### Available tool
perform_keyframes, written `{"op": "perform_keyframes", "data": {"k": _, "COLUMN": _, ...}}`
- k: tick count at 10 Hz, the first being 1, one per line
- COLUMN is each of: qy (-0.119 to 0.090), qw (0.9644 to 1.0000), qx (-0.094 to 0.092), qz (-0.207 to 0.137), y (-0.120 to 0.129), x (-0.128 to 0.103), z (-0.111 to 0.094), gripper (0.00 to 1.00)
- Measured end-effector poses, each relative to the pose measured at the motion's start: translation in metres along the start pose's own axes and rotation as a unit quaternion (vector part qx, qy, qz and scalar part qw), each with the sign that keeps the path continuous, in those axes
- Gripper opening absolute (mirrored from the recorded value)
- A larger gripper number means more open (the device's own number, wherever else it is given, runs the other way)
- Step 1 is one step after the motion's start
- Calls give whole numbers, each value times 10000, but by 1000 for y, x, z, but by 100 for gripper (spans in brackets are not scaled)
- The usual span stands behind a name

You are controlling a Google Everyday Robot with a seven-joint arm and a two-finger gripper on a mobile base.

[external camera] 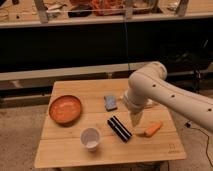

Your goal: Move the arm in a circular motion

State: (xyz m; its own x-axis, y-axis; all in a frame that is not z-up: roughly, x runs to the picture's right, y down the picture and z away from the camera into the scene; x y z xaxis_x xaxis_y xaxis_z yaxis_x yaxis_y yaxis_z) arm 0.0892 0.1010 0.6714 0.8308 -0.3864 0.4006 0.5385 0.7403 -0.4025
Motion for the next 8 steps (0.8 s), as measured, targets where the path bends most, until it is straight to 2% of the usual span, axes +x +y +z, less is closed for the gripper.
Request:
{"op": "perform_keyframes", "data": {"k": 1, "qy": 62, "qw": 9999, "qx": -39, "qz": -95, "y": -13, "x": 5, "z": 3, "gripper": 80}}
{"op": "perform_keyframes", "data": {"k": 4, "qy": 320, "qw": 9984, "qx": -210, "qz": -418, "y": -62, "x": 38, "z": 19, "gripper": 80}}
{"op": "perform_keyframes", "data": {"k": 6, "qy": 523, "qw": 9958, "qx": -307, "qz": -683, "y": -105, "x": 67, "z": 33, "gripper": 80}}
{"op": "perform_keyframes", "data": {"k": 8, "qy": 614, "qw": 9953, "qx": -300, "qz": -687, "y": -122, "x": 93, "z": 36, "gripper": 80}}
